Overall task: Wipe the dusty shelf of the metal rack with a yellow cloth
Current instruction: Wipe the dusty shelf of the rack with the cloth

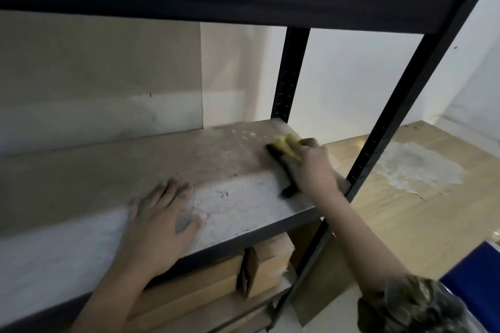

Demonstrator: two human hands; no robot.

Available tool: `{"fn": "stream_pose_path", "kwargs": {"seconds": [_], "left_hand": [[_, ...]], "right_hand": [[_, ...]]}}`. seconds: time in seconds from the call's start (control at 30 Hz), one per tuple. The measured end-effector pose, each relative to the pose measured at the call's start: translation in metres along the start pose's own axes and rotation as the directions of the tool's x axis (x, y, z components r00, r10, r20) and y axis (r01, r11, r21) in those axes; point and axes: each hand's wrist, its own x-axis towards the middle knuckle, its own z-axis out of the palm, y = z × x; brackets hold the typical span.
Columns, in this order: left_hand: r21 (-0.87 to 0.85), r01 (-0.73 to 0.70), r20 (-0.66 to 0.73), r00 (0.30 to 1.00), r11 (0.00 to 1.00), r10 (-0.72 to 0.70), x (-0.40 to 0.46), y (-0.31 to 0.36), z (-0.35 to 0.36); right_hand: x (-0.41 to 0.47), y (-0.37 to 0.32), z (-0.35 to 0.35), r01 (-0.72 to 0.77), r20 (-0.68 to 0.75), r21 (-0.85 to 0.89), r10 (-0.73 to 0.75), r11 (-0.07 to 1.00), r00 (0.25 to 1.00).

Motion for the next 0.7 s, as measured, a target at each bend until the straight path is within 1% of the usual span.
{"fn": "stream_pose_path", "kwargs": {"seconds": [0.03, 0.07, 0.1, 0.13, 0.17, 0.23, 0.3, 0.4, 0.43, 0.47, 0.5, 0.53, 0.57, 0.6, 0.63, 0.67, 0.7], "left_hand": [[0.009, 0.0, 0.006, 1.0, 1.0, -0.001, 0.0, 0.0, 0.0], [0.018, 0.001, 0.014, 1.0, 1.0, -0.001, 0.0, -0.001, 0.0], [0.023, 0.0, 0.018, 1.0, 1.0, 0.0, 0.0, -0.001, 0.001], [0.026, -0.005, 0.013, 1.0, 1.0, 0.004, 0.0, -0.001, 0.001], [0.028, -0.011, 0.007, 1.0, 1.0, 0.011, 0.0, -0.002, 0.002], [0.03, -0.018, 0.005, 1.0, 0.999, 0.018, 0.0, -0.003, 0.003], [0.027, -0.02, 0.007, 1.0, 0.999, 0.02, 0.0, -0.004, 0.004], [0.02, -0.024, 0.004, 1.0, 1.0, 0.024, 0.001, -0.003, 0.004], [0.021, -0.022, 0.004, 1.0, 1.0, 0.022, 0.001, -0.004, 0.004], [0.021, -0.019, 0.003, 1.0, 1.0, 0.019, 0.001, -0.004, 0.004], [0.022, -0.017, 0.002, 1.0, 1.0, 0.017, 0.001, -0.004, 0.004], [0.02, -0.018, -0.003, 1.0, 1.0, 0.018, 0.001, -0.004, 0.004], [0.017, -0.019, -0.007, 1.0, 1.0, 0.019, 0.001, -0.005, 0.004], [0.016, -0.021, -0.009, 1.0, 1.0, 0.021, 0.001, -0.005, 0.005], [0.019, -0.022, -0.008, 1.0, 1.0, 0.023, 0.001, -0.005, 0.005], [0.019, -0.023, -0.007, 1.0, 1.0, 0.023, 0.001, -0.004, 0.005], [0.015, -0.023, -0.008, 1.0, 1.0, 0.023, 0.002, -0.004, 0.005]], "right_hand": [[-0.015, -0.01, 0.004, 0.123, 0.087, -0.088, -0.116, 0.988, 0.99], [-0.028, -0.017, 0.009, 0.212, 0.174, -0.147, -0.186, 0.966, 0.967], [-0.038, -0.02, 0.015, 0.276, 0.221, -0.187, -0.233, 0.943, 0.947], [-0.041, -0.017, 0.018, 0.302, 0.243, -0.208, -0.25, 0.93, 0.937], [-0.038, -0.012, 0.017, 0.294, 0.242, -0.202, -0.243, 0.934, 0.939], [-0.021, 0.005, 0.014, 0.209, 0.229, -0.196, -0.163, 0.958, 0.96], [-0.001, 0.02, 0.011, 0.076, 0.2, -0.224, -0.031, 0.972, 0.979], [0.029, 0.035, 0.009, -0.141, 0.09, -0.273, 0.171, 0.952, 0.981], [0.036, 0.039, 0.008, -0.207, 0.05, -0.26, 0.227, 0.943, 0.973], [0.04, 0.042, 0.006, -0.27, 0.01, -0.177, 0.276, 0.947, 0.961], [0.043, 0.041, 0.004, -0.324, -0.036, -0.043, 0.323, 0.945, 0.946], [0.041, 0.038, 0.003, -0.341, -0.085, 0.086, 0.348, 0.936, 0.934], [0.035, 0.032, 0.002, -0.29, -0.139, 0.115, 0.305, 0.95, 0.942], [0.025, 0.022, 0.003, -0.182, -0.163, 0.058, 0.19, 0.982, 0.968], [0.011, 0.011, 0.006, -0.022, -0.126, 0.0, 0.022, 1.0, 0.992], [-0.005, -0.003, 0.009, 0.143, -0.045, -0.022, -0.144, 0.989, 0.988], [-0.023, -0.017, 0.012, 0.285, 0.067, -0.034, -0.283, 0.958, 0.957]]}}
